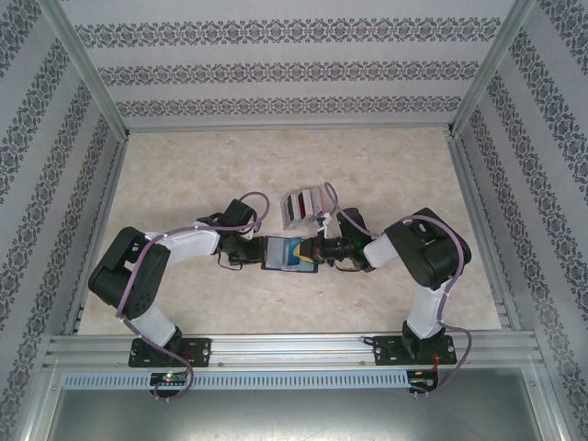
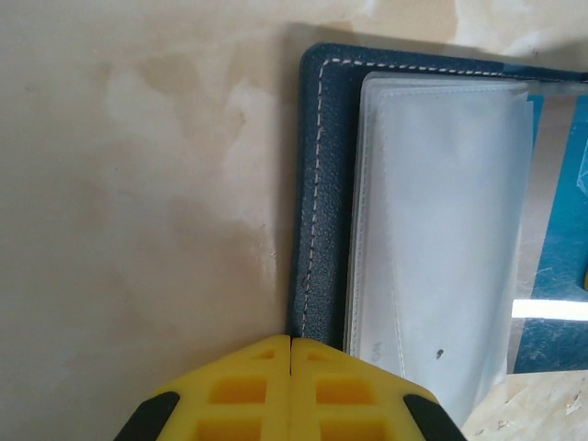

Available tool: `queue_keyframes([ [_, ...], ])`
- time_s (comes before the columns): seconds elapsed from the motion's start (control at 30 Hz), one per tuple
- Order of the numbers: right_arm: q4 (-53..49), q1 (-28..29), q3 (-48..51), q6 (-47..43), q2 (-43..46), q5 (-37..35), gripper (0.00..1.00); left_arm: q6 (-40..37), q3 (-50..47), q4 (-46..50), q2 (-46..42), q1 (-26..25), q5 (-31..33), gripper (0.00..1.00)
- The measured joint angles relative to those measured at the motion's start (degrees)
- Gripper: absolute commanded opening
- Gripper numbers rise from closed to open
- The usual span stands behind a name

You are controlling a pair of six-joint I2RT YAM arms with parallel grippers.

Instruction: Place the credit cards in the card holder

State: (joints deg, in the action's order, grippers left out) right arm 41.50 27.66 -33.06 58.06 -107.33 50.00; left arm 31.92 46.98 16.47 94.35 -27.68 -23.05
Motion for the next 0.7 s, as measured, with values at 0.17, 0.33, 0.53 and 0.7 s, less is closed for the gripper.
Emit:
queue_keyframes([
  [0.17,1.0,1.3,0.0,0.8,-0.2,-0.8,0.06,0.0,0.0,0.0,0.0,0.0,0.0,0.02],
  [0.33,1.2,2.7,-0.1,1.7,-0.5,-1.1,0.19,0.0,0.0,0.0,0.0,0.0,0.1,0.02],
  [0.53,2.0,3.0,-0.4,2.2,-0.4,-1.2,0.27,0.0,0.0,0.0,0.0,0.0,0.2,0.02],
  [0.7,0.5,3.0,-0.5,1.8,0.8,-2.5,0.3,0.0,0.0,0.0,-0.1,0.0,0.4,0.02],
])
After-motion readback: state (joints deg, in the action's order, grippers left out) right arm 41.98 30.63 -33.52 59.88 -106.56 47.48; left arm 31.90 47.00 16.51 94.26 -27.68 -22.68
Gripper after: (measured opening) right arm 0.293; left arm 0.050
